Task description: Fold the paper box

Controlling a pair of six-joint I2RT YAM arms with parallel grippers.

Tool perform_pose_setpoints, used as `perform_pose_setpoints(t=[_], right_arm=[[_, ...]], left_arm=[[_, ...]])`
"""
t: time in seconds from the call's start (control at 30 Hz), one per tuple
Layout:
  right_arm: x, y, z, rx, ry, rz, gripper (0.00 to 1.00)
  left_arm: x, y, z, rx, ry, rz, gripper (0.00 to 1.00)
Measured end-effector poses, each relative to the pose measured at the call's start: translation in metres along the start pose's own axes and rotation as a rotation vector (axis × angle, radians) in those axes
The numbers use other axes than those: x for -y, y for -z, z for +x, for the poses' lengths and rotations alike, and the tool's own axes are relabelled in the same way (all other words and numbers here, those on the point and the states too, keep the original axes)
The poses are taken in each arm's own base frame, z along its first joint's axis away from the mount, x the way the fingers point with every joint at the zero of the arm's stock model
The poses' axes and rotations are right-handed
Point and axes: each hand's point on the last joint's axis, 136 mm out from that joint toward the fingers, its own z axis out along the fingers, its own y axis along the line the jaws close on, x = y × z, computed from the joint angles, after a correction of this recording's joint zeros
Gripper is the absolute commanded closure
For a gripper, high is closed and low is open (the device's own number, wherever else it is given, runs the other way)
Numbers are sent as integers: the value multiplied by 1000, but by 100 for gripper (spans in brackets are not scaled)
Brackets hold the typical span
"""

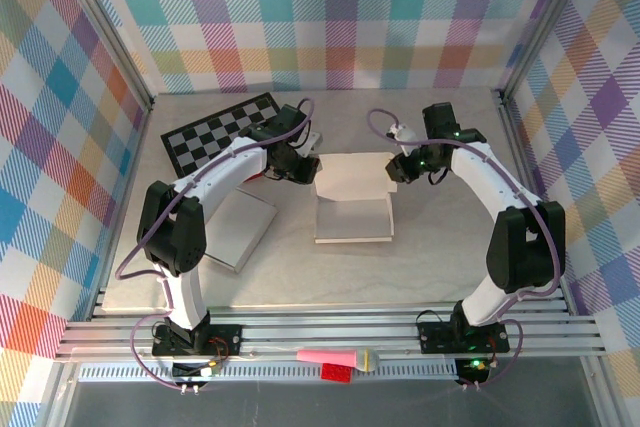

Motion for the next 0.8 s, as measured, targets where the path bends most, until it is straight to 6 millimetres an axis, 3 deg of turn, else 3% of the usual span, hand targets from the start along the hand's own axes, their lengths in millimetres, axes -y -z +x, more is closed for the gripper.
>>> perform_pose_setpoints(t=[0.2, 0.5, 0.7, 0.8], right_arm=[[2, 0, 4, -18, -10, 14, 77], [0, -1, 5, -27, -20, 17, 87], [0, -11, -2, -50, -22, 32, 100], [-2, -13, -5, -53, -28, 47, 100]], left_arm=[[-3, 0, -1, 3, 3, -17, 98], [-3, 1, -2, 8, 2, -21, 98], [-8, 5, -6, 18, 6, -51, 99], [-11, 7, -7, 20, 27, -66, 99]])
